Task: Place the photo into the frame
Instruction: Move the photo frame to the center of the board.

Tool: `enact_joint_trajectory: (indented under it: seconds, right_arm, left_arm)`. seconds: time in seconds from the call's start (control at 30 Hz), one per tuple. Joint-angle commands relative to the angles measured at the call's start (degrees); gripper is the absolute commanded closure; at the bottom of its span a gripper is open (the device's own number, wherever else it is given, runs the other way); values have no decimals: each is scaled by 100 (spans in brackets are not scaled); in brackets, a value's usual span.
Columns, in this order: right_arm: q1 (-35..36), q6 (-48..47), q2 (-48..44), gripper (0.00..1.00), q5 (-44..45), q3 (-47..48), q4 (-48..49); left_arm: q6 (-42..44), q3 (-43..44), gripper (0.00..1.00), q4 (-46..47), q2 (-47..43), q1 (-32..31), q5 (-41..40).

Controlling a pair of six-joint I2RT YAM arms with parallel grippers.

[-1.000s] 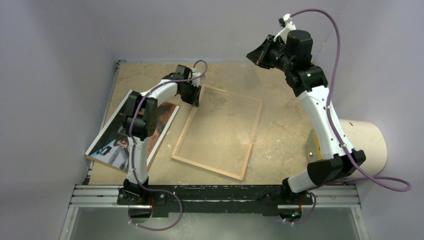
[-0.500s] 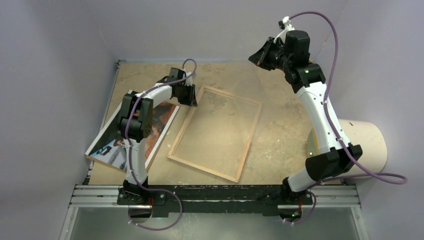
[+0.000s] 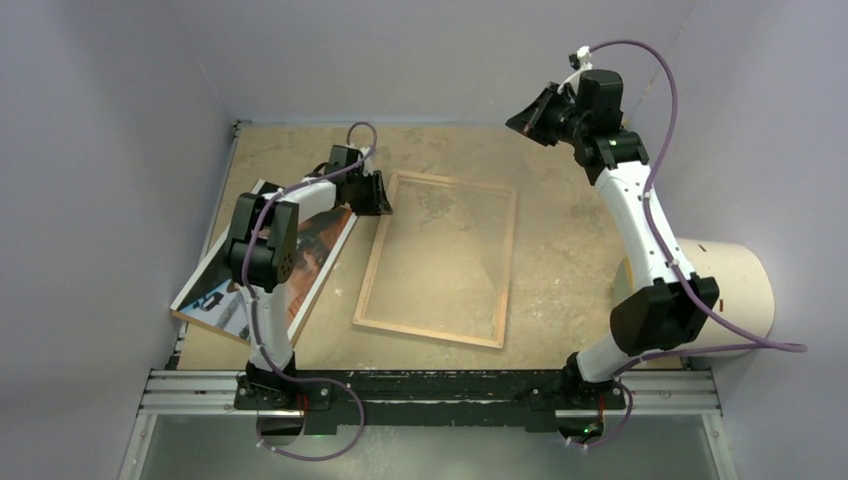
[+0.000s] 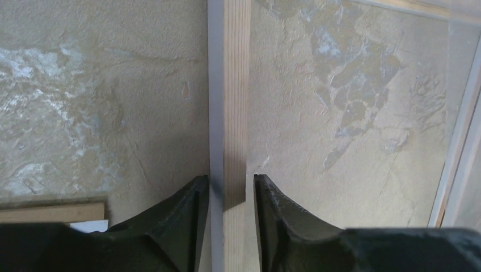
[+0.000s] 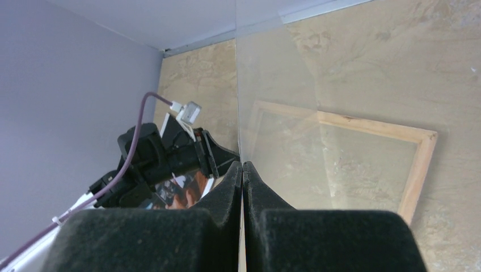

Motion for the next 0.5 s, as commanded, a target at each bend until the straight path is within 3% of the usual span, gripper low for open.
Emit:
enact_joint_trajectory:
  seconds: [0.0,0.07,0.13,0.17,0.33,0.47]
  right_arm:
    - [-56,489,90,100,-566,103,667]
    - [-56,726,145,100,-596,140,757]
    - [-43,905,185,100,-510,168,841]
    - [-16,985,207,100,-530,195,860]
    - [276,1410,251,100,-465,353,878]
    - [872,1738,470,100,-522,966,825]
  left_arm:
    - [-56,-346,58,-610,-70,95,-376]
    - [-48,-363,48,-620,-268,206,-309]
    - [44,-292,30,-621,-438,349,0]
    - [148,-153,28,-796,-487,414,118]
    - [1082,756,25,-1613,-712,929,930]
    - [1845,1434,24,-2377,-891,1599,1010]
